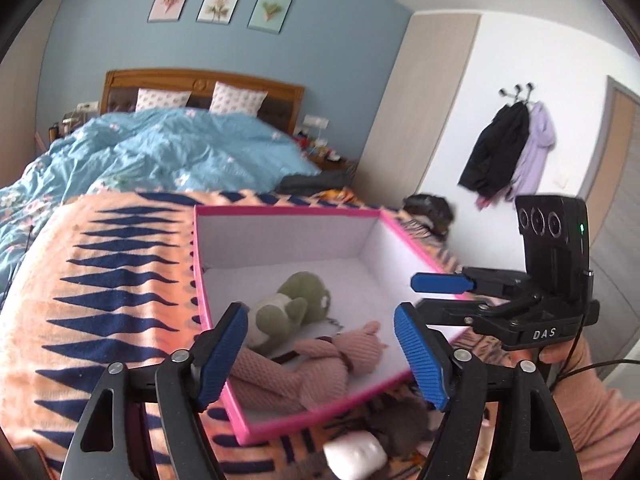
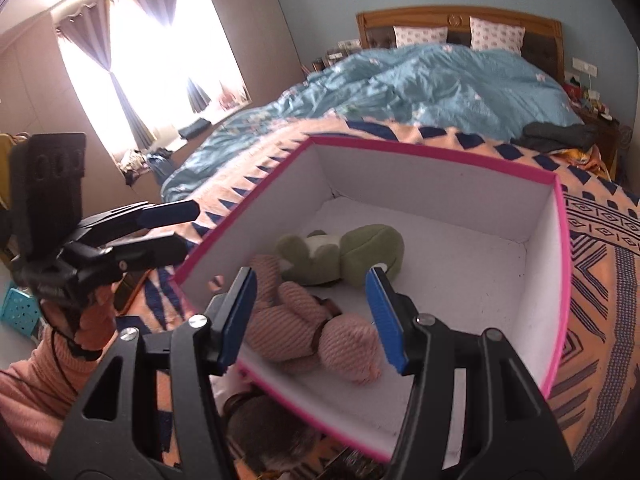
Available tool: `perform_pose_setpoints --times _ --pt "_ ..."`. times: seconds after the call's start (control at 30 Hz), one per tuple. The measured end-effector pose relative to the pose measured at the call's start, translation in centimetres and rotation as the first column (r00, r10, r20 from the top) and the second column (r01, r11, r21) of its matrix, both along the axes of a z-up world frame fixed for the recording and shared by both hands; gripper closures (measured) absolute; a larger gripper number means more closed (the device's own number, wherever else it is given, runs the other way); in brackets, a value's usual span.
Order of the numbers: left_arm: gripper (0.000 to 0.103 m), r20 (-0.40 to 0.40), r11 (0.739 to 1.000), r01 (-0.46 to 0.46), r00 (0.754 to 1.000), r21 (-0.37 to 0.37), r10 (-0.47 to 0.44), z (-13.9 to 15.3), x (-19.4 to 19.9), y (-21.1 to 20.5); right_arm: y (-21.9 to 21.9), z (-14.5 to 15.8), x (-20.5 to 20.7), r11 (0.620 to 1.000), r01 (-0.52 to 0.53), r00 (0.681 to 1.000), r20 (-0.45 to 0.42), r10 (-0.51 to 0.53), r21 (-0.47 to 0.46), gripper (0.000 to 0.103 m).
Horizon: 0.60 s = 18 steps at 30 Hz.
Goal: Organize objects
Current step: 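Move the right tool to the brown-and-white monkey plush and grasp it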
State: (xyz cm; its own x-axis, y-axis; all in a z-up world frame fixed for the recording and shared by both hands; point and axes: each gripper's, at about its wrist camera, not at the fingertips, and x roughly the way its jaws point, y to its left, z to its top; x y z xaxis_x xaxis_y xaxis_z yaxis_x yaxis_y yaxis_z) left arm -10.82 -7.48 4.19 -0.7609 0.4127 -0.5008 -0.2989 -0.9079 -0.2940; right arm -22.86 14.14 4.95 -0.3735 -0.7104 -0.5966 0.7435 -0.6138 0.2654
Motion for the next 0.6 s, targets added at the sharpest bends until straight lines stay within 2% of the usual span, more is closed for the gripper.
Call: perform_pose_setpoints --times 0.13,0.27,0.37,0.6 --pt "0.022 -0.035 1.0 0.007 0.999 -0.015 -0.008 -0.1 3.0 0.2 1.6 0.5 4.2 0.998 -0.049 0.998 -0.048 0.047 -0.035 0.042" --pt "0.021 -0.027 0.998 0.013 1.0 -0.055 -0.014 -1.6 5.1 1.1 2.2 -0.9 7.0 0.997 -0.063 0.997 -0.045 0.062 -0.035 0.039" --pt "0.021 0.0 0.997 0.019 1.0 -0.081 -0.019 -3.2 5.9 1.8 2.1 -2.9 7.7 0.999 -0.043 0.999 -0.011 0.043 -0.01 0.038" --pt "0.021 0.117 0.995 0.044 0.993 -0.092 -0.033 -7.4 5.9 3.1 1.5 -7.3 6.8 0.999 0.007 0.994 0.107 -0.012 0.048 0.036"
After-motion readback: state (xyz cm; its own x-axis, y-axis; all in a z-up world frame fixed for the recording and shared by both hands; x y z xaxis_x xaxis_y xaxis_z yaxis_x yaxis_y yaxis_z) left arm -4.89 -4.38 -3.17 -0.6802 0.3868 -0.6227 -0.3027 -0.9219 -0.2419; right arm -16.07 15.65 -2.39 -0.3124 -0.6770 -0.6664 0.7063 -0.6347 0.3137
